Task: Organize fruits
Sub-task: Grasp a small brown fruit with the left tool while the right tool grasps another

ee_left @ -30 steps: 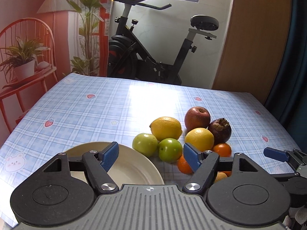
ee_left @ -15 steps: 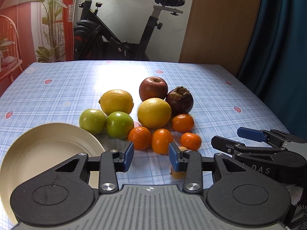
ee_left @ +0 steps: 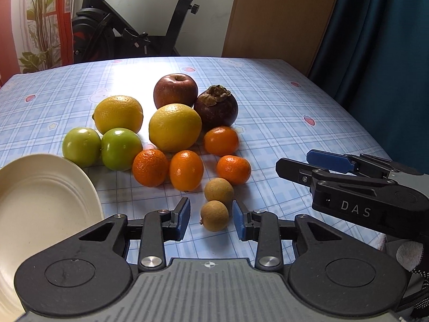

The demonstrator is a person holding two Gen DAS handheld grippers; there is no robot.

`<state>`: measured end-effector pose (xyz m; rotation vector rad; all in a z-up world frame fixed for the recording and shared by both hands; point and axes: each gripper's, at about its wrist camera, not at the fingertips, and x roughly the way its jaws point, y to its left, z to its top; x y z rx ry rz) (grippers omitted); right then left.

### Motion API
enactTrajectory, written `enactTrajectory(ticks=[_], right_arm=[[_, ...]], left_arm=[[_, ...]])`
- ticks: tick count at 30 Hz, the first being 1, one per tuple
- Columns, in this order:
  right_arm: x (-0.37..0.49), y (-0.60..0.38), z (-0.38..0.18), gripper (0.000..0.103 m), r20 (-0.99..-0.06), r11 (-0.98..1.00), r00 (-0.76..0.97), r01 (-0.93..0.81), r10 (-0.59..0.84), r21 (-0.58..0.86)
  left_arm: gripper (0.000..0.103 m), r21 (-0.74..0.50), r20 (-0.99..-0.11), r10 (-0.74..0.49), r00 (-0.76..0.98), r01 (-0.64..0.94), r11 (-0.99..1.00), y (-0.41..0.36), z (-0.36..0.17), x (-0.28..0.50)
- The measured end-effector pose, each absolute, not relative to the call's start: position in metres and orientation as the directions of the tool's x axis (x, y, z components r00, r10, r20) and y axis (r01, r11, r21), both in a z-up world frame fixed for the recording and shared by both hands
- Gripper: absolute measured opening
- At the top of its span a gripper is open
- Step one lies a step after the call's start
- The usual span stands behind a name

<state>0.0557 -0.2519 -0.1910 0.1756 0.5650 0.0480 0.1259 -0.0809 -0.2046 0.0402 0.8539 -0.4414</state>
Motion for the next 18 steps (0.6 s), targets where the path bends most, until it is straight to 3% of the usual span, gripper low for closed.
enactTrajectory(ticks=[7,18], right_arm=[[0.057,-0.252,-0.192,0.055,-0.535,0.982,0.839,0.004,0.100,0.190],[0.061,-0.239,-0.194,0.049,-0.549,0.975,0.819,-0.055,0.167,0.216]], left_arm=[[0.025,-0.154,-0.756,-0.367,0.542,0.398,0.904,-0.085,-0.214,0.131],[0.025,-0.127,-0.696,-0.306,0.649,0.308,0.943,-0.062,-0.192,0.125]])
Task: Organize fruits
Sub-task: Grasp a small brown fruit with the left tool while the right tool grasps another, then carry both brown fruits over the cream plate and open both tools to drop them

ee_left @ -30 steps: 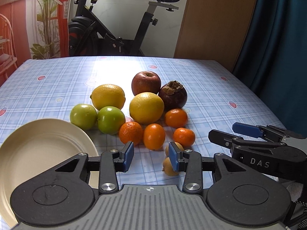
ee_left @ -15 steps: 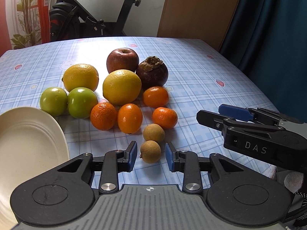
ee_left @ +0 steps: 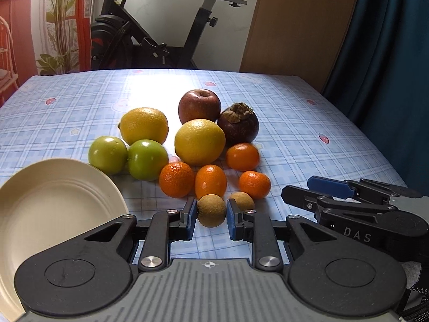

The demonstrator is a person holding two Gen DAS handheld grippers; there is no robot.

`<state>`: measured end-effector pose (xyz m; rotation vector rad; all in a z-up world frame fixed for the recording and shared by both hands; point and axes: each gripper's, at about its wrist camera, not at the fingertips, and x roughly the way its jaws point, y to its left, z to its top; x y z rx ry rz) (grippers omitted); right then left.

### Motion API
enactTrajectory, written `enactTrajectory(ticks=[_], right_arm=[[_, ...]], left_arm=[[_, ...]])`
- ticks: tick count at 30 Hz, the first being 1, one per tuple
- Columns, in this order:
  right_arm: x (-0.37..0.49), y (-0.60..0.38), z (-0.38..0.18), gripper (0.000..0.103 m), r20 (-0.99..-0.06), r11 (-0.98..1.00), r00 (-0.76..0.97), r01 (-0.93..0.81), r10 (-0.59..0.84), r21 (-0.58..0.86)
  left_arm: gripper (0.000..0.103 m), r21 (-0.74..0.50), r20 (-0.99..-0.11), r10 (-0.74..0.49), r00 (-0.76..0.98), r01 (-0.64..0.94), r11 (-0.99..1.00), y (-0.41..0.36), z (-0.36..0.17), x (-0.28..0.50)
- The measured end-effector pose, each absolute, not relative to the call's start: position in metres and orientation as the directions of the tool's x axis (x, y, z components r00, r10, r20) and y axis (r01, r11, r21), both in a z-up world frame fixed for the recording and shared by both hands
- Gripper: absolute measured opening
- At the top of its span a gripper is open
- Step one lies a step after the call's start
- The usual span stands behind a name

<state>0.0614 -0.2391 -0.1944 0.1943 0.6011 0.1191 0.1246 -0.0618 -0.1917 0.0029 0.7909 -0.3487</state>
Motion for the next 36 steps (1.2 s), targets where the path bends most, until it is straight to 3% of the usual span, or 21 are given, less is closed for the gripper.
enactTrajectory(ticks=[7,18,36], right_arm=[[0.067,-0.211,-0.197,0.034,-0.563,0.963,0.787,-0.148,0.252,0.224],[0.086,-0.192,-0.203,0.033,-0.593,0.967,0.768,-0.136,0.240,0.215],[0.091,-0.180,-0.202,0.030,-0.615,0.974,0.756,-0.150,0.223,0.169]], left_arm=[[0.025,-0.097,-0.648,-0.224,0.728,0.213,0.972,-0.035,-0.170,0.121],[0.025,-0.132,-0.645,-0.143,0.751,0.075,0.988,0.016,-0.166,0.122],[0.025,-0.175,-0.671,-0.148,0.727,0.039,0.984,0.038,-0.176,0.123]])
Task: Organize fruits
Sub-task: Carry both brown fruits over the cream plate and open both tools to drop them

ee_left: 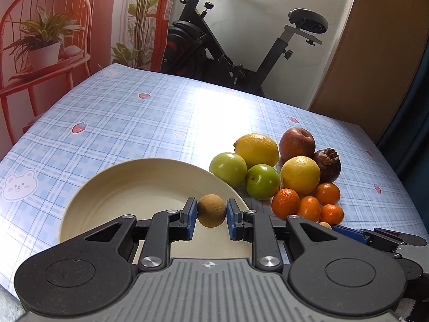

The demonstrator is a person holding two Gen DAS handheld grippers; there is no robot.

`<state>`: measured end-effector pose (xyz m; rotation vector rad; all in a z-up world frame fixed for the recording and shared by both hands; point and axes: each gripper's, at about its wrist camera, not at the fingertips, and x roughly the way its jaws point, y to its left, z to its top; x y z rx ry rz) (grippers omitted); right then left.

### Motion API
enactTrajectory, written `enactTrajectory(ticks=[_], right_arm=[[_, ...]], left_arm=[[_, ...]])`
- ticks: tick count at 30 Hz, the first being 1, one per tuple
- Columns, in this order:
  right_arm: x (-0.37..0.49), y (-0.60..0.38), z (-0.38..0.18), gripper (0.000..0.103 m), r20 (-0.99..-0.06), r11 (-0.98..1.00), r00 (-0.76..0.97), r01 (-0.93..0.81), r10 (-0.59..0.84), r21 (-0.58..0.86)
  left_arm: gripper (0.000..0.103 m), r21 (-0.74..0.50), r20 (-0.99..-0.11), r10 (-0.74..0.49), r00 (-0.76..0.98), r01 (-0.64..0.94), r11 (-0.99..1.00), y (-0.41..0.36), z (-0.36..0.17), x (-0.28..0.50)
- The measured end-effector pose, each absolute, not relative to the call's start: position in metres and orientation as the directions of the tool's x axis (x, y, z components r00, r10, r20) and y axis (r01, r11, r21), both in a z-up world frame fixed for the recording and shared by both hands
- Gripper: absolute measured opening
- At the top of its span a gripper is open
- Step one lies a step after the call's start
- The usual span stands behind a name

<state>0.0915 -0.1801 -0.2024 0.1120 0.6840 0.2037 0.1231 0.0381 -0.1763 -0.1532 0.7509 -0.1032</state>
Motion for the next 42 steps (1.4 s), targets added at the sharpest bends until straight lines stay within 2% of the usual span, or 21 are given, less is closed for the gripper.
enactTrajectory(ticks=[22,27,34,42], right_arm=[[0.080,-0.167,-0.191,0.030,-0.606,0.971,0.759,-0.195,0.239,0.140],[0.086,-0.158,-0.176,0.030,-0.559,0.961,0.784,-0.256,0.270,0.105],[0.120,-0.127,-0.166,0.030,-0.539,0.927,0.768,-0.367,0.347,0.075],[0.154,-0.068,-0.180,0.030,-0.575,0.840,0.695,-0.542,0.431,-0.027]], left_arm=[[0.025,-0.245,-0.685,-0.190,0.703,0.023,0.969,0.060,-0.183,0.126],[0.025,-0.263,-0.679,-0.198,0.707,0.018,0.965,0.073,-0.178,0.136],[0.025,-0.258,-0.705,-0.170,0.688,-0.025,0.966,0.091,-0.181,0.163],[0.025,-0.258,-0.733,-0.183,0.655,-0.020,0.966,0.101,-0.189,0.182]])
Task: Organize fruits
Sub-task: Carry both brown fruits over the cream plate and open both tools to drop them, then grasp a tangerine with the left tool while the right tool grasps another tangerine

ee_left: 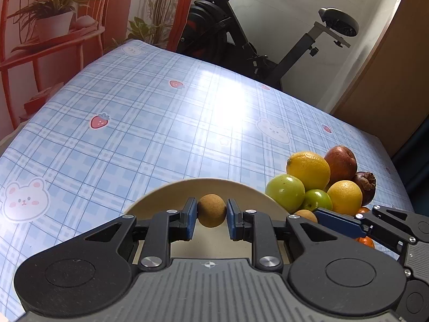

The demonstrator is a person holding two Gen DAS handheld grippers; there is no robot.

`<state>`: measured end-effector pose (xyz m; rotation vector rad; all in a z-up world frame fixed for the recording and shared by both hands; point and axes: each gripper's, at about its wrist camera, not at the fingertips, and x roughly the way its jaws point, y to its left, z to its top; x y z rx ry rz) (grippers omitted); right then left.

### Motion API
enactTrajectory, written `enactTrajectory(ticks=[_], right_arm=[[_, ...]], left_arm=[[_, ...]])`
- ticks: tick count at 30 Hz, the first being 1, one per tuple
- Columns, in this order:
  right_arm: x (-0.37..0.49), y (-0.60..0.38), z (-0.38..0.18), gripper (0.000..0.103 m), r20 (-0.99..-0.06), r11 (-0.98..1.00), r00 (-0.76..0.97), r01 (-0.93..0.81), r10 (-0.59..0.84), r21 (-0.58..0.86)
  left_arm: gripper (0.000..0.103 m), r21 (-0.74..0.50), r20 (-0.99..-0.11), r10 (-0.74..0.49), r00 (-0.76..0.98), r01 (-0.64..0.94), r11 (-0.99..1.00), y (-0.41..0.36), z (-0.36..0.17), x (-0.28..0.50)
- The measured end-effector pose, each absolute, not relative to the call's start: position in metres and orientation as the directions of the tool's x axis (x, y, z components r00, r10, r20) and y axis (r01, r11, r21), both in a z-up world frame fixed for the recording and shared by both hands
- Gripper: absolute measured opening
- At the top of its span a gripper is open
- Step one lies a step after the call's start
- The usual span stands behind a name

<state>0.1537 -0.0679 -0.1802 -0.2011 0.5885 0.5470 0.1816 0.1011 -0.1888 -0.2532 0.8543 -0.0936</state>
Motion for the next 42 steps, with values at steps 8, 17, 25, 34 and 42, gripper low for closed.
enactTrajectory(ticks=[8,17,25,34,42], right_arm=[[0.177,-0.038,-0.195,0.030,-0.619,0.794,0.653,-0.604,0.437,-0.076],[0.186,-0.027,-0.204,0.030,-0.630,0.780,0.641,-0.619,0.438,-0.088],[0.184,-0.027,-0.203,0.034,-0.630,0.784,0.648,-0.613,0.429,-0.097],[0.155,-0.068,-0.188,0.036,-0.550,0.847,0.720,-0.529,0.423,-0.041],[0.113,-0.153,-0.186,0.036,-0.511,0.941,0.803,-0.337,0.308,0.037]], left_arm=[[0.025,-0.320,-0.736,-0.246,0.631,-0.003,0.948,0.111,-0.198,0.198],[0.025,-0.353,-0.741,-0.288,0.607,0.014,0.936,0.118,-0.210,0.207],[0.026,-0.373,-0.733,-0.298,0.612,0.006,0.928,0.117,-0.207,0.207],[0.026,-0.278,-0.699,-0.227,0.678,0.035,0.960,0.096,-0.182,0.194],[0.026,-0.246,-0.657,-0.252,0.711,0.114,0.963,0.041,-0.159,0.173]])
